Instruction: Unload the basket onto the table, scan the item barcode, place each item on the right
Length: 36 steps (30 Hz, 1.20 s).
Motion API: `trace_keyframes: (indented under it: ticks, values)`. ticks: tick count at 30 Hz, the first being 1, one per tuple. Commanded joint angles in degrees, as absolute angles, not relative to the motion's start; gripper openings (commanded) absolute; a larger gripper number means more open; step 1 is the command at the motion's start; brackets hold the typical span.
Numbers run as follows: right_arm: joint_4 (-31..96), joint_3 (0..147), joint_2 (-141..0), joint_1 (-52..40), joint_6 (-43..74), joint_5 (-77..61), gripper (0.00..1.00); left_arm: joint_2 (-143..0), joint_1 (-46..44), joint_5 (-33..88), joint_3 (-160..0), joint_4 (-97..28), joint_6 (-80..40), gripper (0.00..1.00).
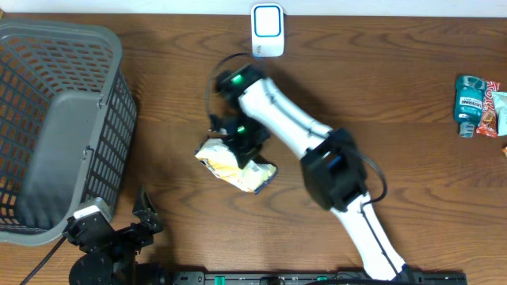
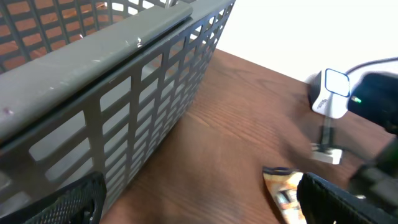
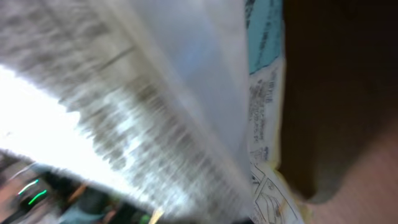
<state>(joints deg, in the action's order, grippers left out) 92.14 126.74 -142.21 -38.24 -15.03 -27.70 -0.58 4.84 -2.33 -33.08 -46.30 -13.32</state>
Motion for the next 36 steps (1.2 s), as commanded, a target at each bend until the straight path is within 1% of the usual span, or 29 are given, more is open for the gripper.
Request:
trace_keyframes:
  ticks: [1,4,7,11,14,16,19,24,27,32,36]
  values:
    - [96.5,126.1,-143.7,-32.2,-37.0,-51.6,0.01,-0.2,5.1,-3.0,-33.1,-46.3,-13.2,0.98]
    - [97.1,126.1,-143.7,-28.4,-37.4,-52.2,0.01,-0.2,5.1,-3.0,-33.1,-46.3,-13.2,0.98]
    - [96.9,126.1,-143.7,-25.9,-36.9,-48.5,0.02,-0.2,5.1,-3.0,-33.1,-46.3,-13.2,0.98]
    - [93.5,126.2,-143.6,-22.2,-25.9,-41.5,0.02,-0.2,5.1,-3.0,-33.1,-46.3,-13.2,0.98]
    - [88.1,126.3,-143.1,-19.4,-13.1,-29.6,0.02,-0.2,5.1,-3.0,-33.1,-46.3,-13.2,0.98]
    - [87.0,126.3,-142.4,-18.6,-11.0,-27.2,0.02,-0.2,5.1,-3.0,-33.1,-46.3,-13.2,0.98]
    - [87.0,126.3,-140.6,-18.1,-11.1,-27.8,0.02,-0.2,5.1,-3.0,-33.1,-46.3,-13.2,0.98]
    - [87.5,126.3,-132.9,-20.9,-12.7,-32.1,0.01,-0.2,5.1,-3.0,-33.1,-46.3,-13.2,0.98]
    - [89.3,126.3,-129.4,-23.8,-12.7,-32.1,0.01,-0.2,5.1,-3.0,-33.1,-46.3,-13.2,0.98]
    - [91.8,125.8,-128.9,-28.5,-12.7,-30.3,0.01,-0.2,5.1,-3.0,-33.1,-46.3,-13.2,0.98]
    - [90.0,120.4,-128.9,-32.8,-12.7,-29.1,0.01,-0.2,5.1,-3.0,-33.1,-46.3,-13.2,0.98]
